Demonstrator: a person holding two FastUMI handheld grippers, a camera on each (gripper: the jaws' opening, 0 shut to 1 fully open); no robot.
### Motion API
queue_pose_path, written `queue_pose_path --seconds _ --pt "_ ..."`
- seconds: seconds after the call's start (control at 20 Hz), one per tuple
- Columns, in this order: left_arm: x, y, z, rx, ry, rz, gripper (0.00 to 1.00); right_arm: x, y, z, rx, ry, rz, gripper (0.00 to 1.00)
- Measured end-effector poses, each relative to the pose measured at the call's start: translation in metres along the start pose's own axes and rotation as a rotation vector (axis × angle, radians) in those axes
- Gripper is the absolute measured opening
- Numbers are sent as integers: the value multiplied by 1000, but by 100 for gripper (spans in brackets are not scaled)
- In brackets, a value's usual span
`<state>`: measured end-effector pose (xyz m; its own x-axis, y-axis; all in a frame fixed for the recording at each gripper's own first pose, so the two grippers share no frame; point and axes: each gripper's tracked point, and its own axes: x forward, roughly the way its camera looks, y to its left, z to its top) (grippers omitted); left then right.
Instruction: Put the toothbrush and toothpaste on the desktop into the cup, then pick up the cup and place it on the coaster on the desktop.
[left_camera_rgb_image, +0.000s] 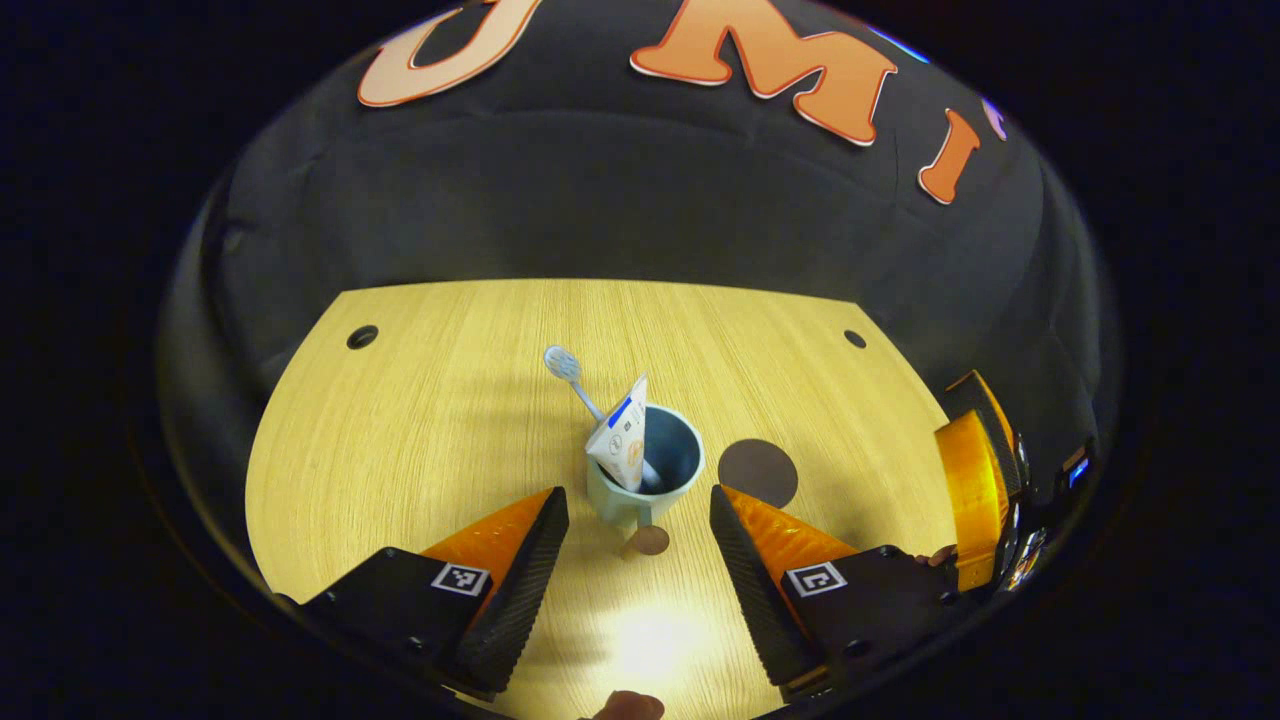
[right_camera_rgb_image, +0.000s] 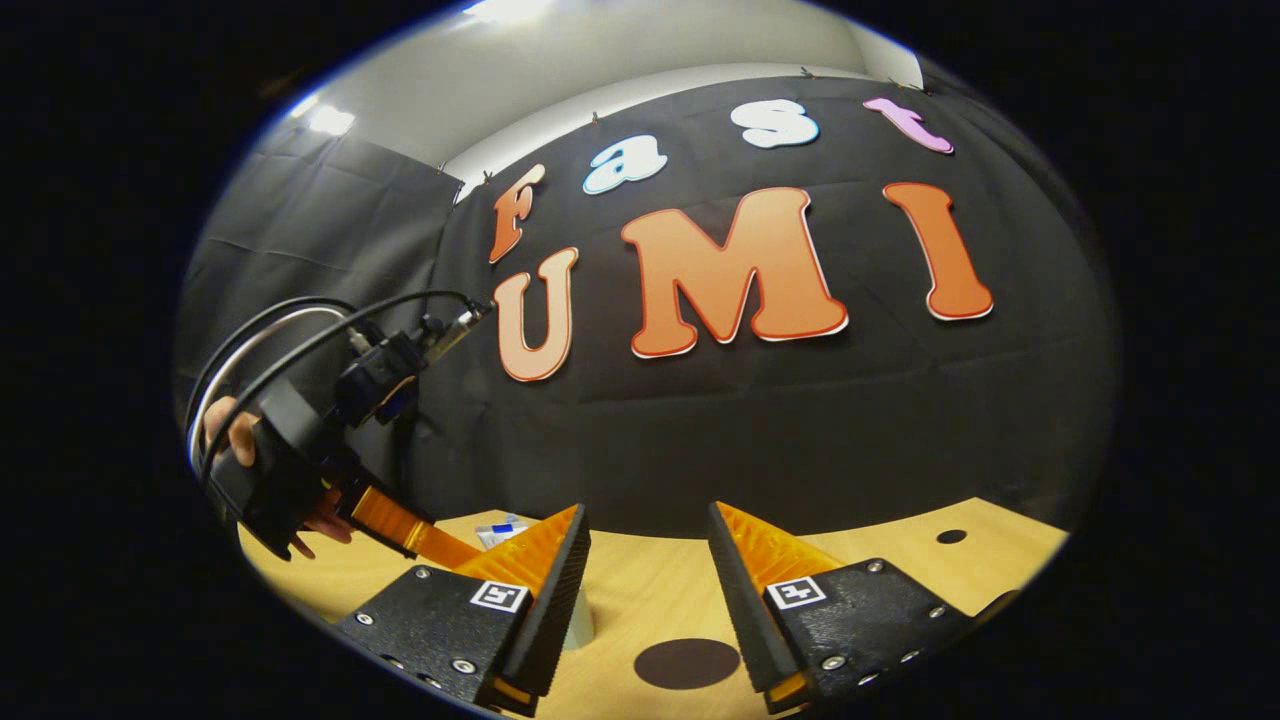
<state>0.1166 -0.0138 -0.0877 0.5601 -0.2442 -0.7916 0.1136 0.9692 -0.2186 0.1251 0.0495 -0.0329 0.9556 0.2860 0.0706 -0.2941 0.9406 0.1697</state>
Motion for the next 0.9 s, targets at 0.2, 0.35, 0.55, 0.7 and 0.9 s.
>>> queue_pose_path --seconds 0.2,0.35,0.55,0.7,0.9 --pt "9 -3 0 12 93 13 93 -25 -25 10 -27 -13 -43 80" --pt "23 -8 -13 16 177 11 93 -44 -40 15 -48 -17 -71 84" --pt "31 -8 -18 31 260 38 93 -66 -49 13 -41 24 -84 89" --pt "42 -4 -23 27 309 60 93 -81 -50 18 -55 28 -86 92" --pt "62 6 -32 24 360 92 94 -95 -46 23 -73 21 -74 96"
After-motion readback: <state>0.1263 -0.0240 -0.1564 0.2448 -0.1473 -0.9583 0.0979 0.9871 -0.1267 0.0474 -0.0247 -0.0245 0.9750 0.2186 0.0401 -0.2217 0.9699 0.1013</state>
